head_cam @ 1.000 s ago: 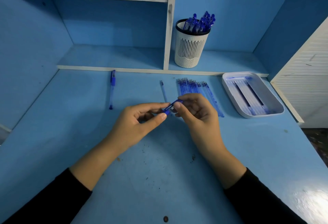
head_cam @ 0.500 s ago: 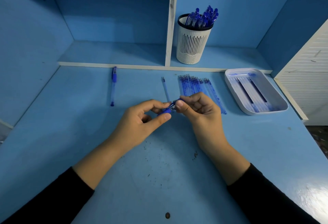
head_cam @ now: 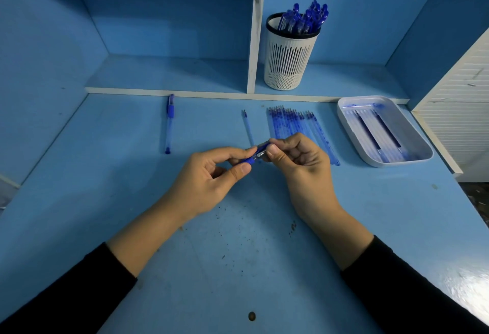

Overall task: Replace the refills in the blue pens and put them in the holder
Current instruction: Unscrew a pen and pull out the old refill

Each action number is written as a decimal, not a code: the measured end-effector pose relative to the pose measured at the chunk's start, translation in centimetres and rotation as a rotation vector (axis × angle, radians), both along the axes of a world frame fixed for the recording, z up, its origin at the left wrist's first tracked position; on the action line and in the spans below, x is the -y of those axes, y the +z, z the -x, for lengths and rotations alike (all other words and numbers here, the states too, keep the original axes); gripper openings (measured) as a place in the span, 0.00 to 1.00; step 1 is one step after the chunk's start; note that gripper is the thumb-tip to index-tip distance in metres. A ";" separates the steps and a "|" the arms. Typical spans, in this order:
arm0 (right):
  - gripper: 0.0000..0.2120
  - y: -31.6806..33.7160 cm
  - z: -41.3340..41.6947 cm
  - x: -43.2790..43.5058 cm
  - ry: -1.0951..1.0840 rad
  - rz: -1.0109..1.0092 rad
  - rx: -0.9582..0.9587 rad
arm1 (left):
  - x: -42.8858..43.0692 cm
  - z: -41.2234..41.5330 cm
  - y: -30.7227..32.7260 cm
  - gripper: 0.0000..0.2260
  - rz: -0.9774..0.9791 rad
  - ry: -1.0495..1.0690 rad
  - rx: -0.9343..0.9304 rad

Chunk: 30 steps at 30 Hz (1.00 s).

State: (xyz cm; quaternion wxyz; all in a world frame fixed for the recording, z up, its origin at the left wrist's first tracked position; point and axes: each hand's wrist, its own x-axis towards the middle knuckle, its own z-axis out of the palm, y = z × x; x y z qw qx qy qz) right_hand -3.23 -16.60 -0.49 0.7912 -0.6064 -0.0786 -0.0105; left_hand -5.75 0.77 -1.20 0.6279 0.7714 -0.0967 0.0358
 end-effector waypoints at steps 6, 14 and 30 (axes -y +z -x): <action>0.07 0.0 0.1 -0.2 -0.005 0.016 0.017 | -0.1 -0.1 0.1 0.16 0.002 -0.026 -0.001; 0.10 0.3 -0.8 -0.1 -0.020 -0.025 0.045 | -0.2 0.1 0.2 0.19 -0.087 -0.069 0.005; 0.06 0.6 -0.5 3.8 0.016 0.304 0.024 | -0.3 0.4 0.8 0.13 -0.023 0.168 0.109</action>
